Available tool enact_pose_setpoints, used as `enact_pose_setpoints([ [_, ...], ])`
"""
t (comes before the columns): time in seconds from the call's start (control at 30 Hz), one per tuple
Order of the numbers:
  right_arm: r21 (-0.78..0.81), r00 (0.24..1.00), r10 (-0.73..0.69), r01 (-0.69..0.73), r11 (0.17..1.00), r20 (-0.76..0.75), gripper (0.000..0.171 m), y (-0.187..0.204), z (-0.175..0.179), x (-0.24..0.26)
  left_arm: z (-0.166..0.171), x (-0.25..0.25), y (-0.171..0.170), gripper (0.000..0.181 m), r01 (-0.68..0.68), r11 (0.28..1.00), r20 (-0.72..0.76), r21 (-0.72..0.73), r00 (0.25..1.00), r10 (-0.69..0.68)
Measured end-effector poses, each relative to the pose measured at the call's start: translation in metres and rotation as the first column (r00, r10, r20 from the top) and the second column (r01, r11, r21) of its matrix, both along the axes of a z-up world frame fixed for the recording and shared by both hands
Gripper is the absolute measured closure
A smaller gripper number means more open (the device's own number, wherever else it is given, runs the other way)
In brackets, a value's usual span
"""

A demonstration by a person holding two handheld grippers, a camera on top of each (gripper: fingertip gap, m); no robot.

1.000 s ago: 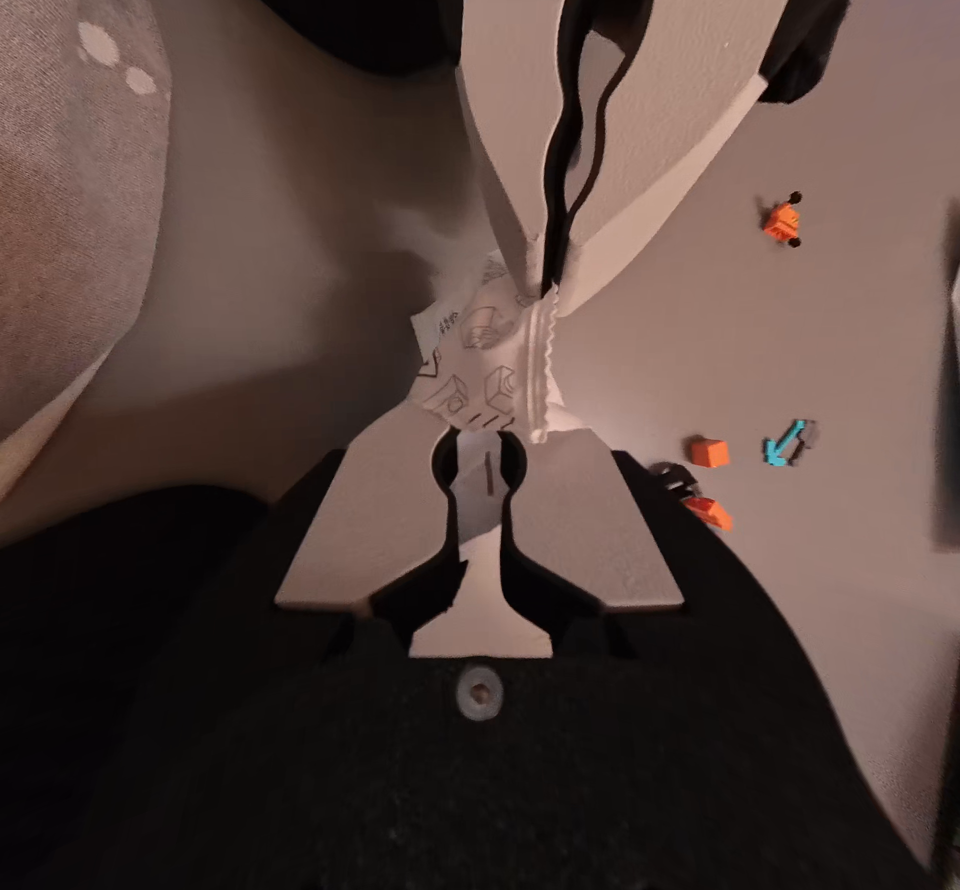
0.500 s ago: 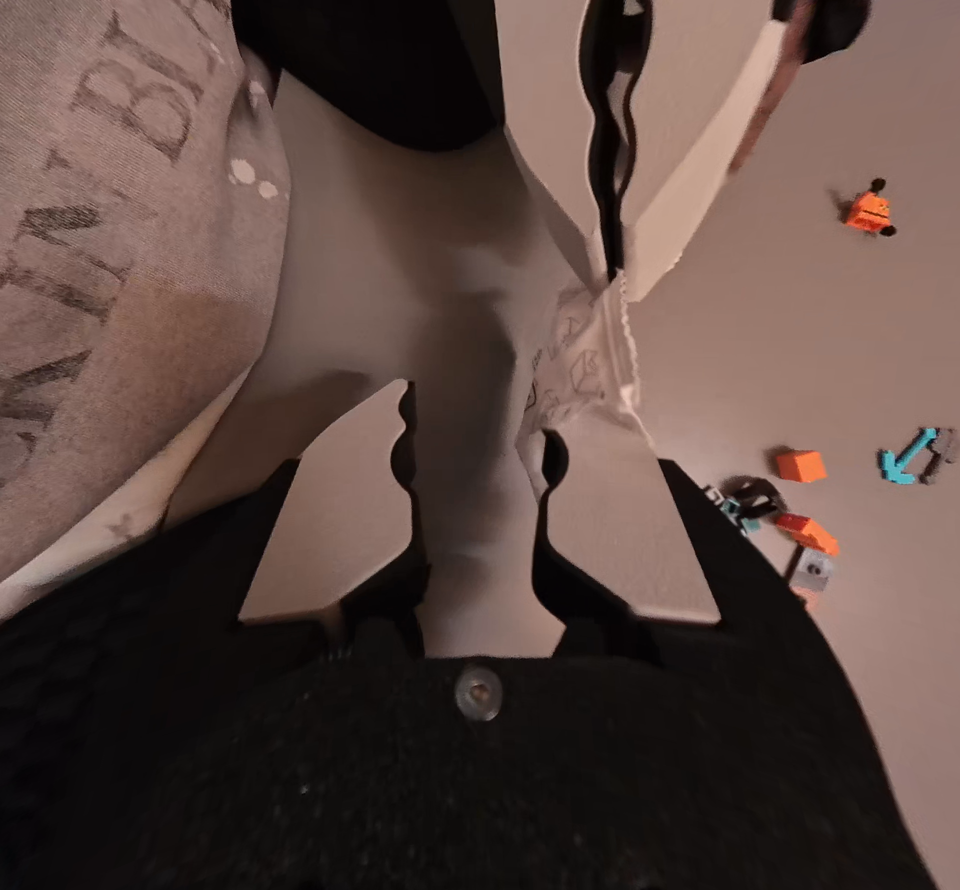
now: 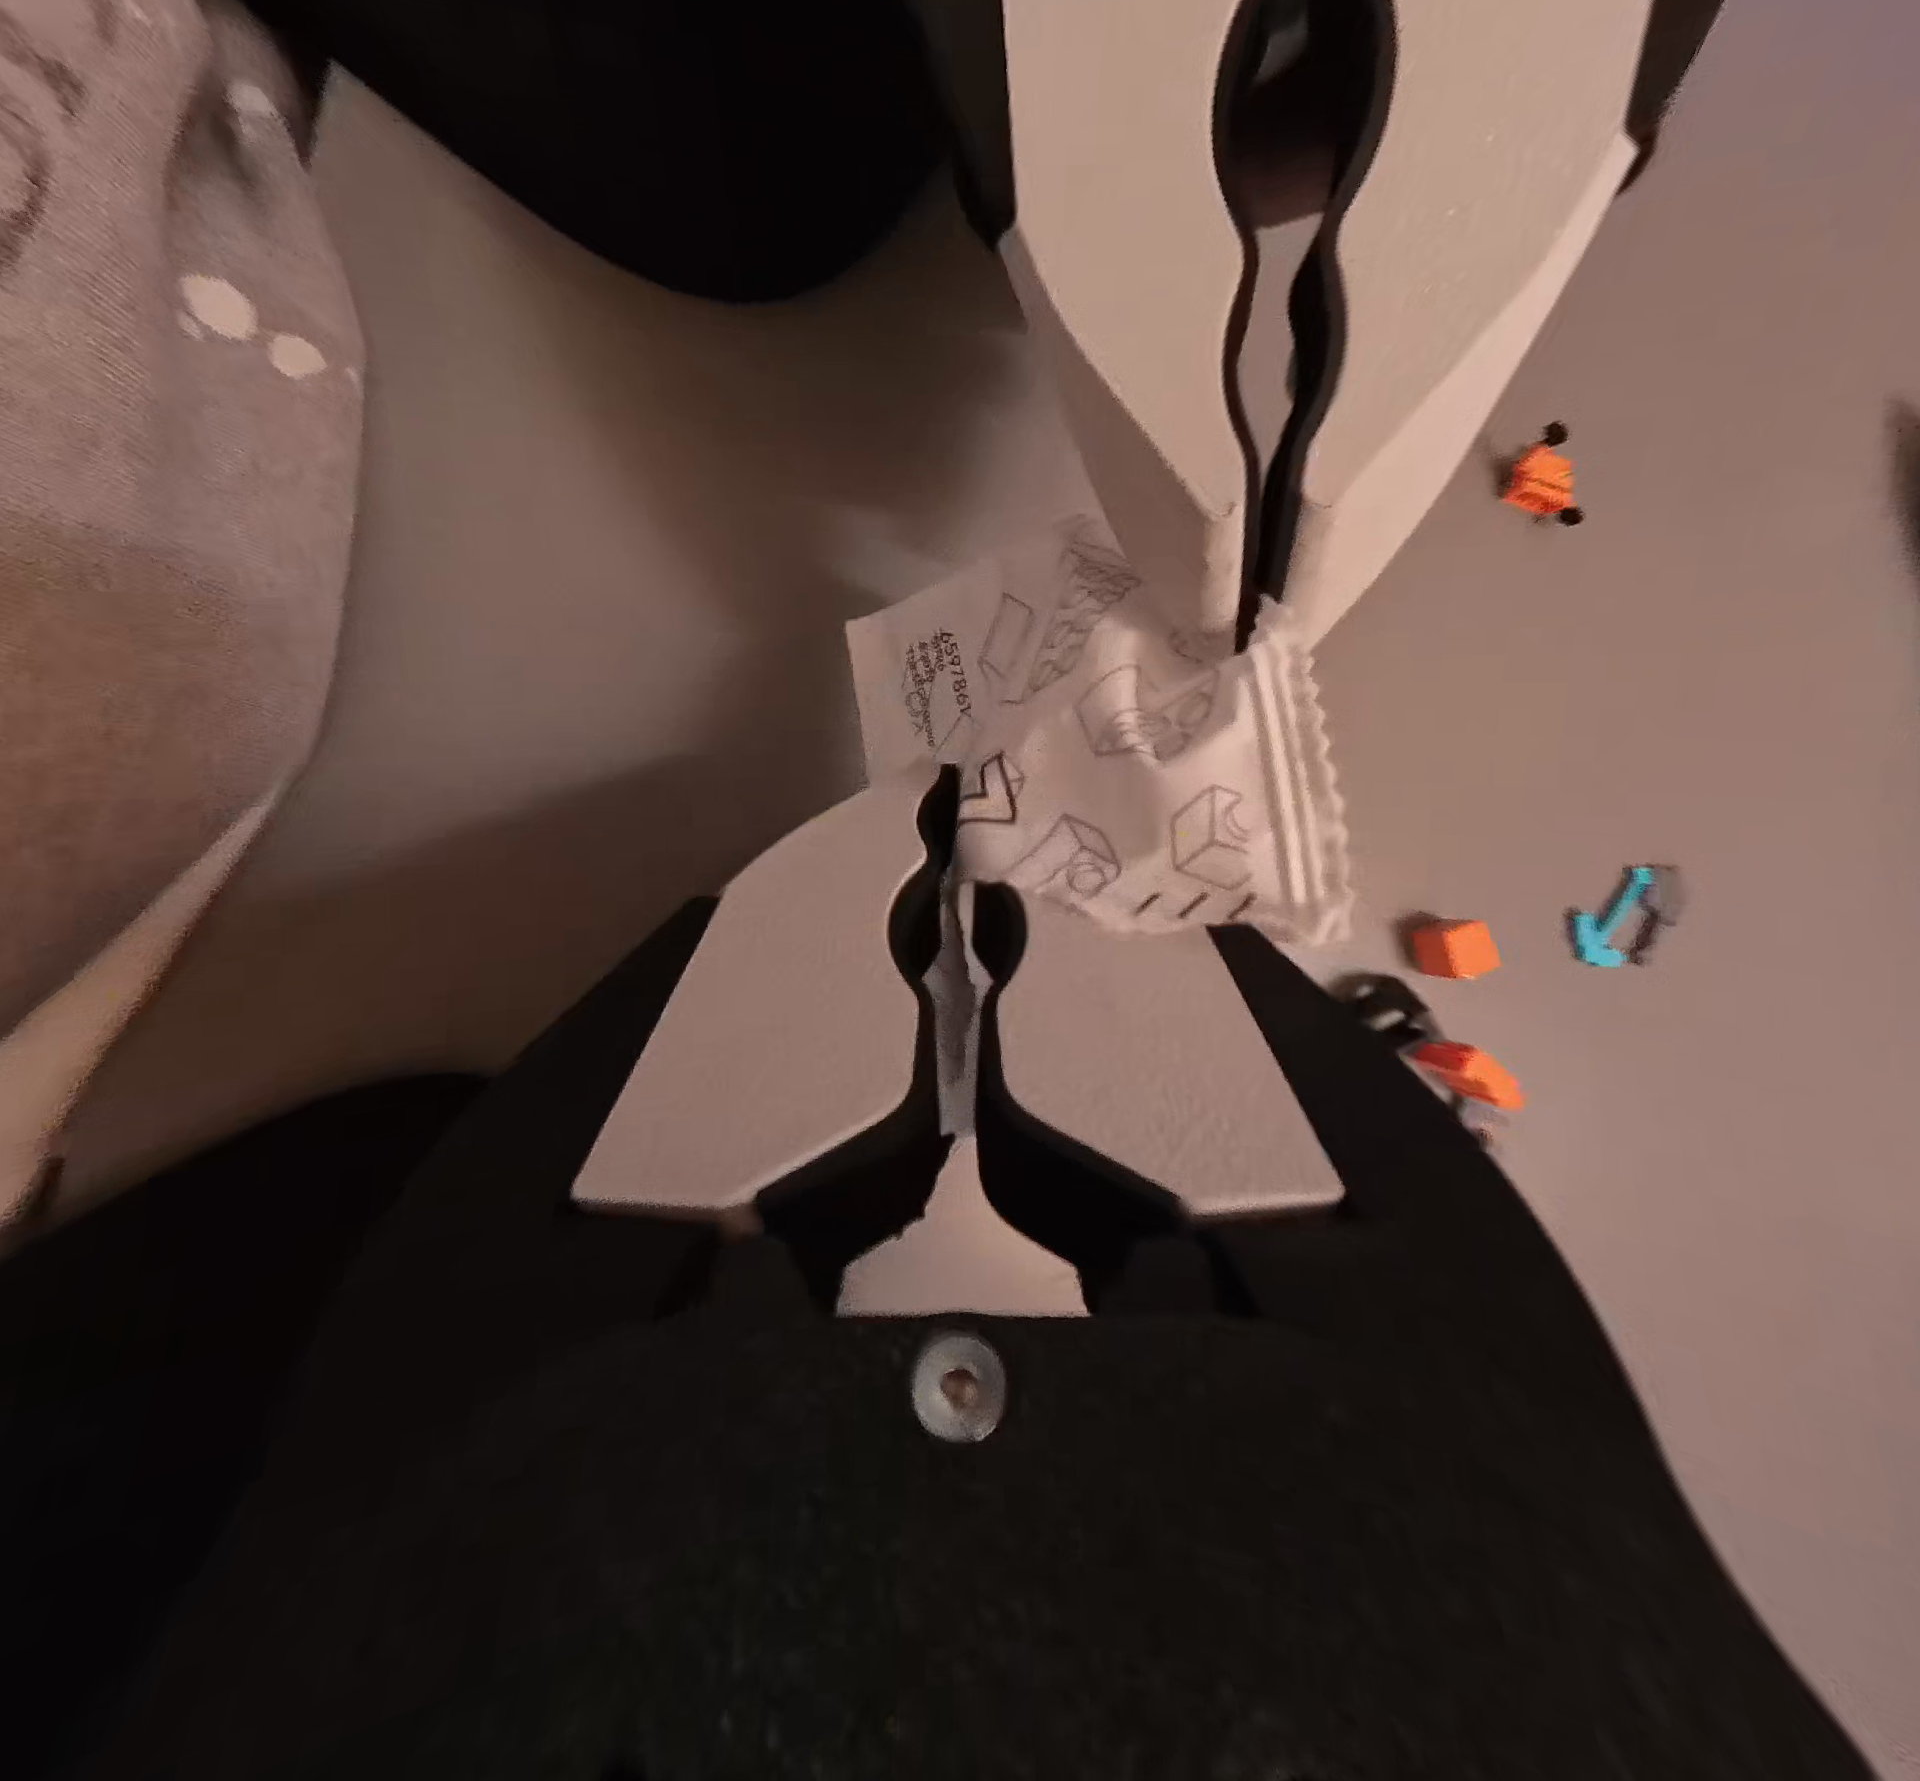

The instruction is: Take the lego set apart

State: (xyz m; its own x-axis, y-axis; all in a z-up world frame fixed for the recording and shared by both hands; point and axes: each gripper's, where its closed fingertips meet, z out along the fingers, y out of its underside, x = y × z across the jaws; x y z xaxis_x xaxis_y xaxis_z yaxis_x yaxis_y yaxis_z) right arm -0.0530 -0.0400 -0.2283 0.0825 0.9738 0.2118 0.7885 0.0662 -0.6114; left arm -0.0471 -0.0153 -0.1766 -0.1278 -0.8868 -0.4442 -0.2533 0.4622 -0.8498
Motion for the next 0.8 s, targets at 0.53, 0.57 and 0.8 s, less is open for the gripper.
enact_pose_setpoints([
  [0.53, -0.305, 0.878, -0.338, 0.237, 0.922, -0.339, 0.171, 0.037, 0.032, 0.02, -0.021, 0.002, 0.012, 0.148, -0.067, 0.871, -0.134, -0.487, 0.991, 0.002],
  [0.57, -0.322, 0.869, -0.342, 0.229, 0.919, -0.358, 0.171, 0.037, 0.034, 0.019, -0.027, 0.003, 0.011, 0.157, -0.083, 0.894, -0.163, -0.439, 0.987, 0.012],
  [0.8, -0.481, 0.806, -0.347, 0.089, 0.872, -0.479, 0.171, 0.022, 0.045, 0.01, -0.02, 0.0, 0.009, 0.173, -0.024, 0.889, -0.115, -0.457, 0.993, -0.032],
])
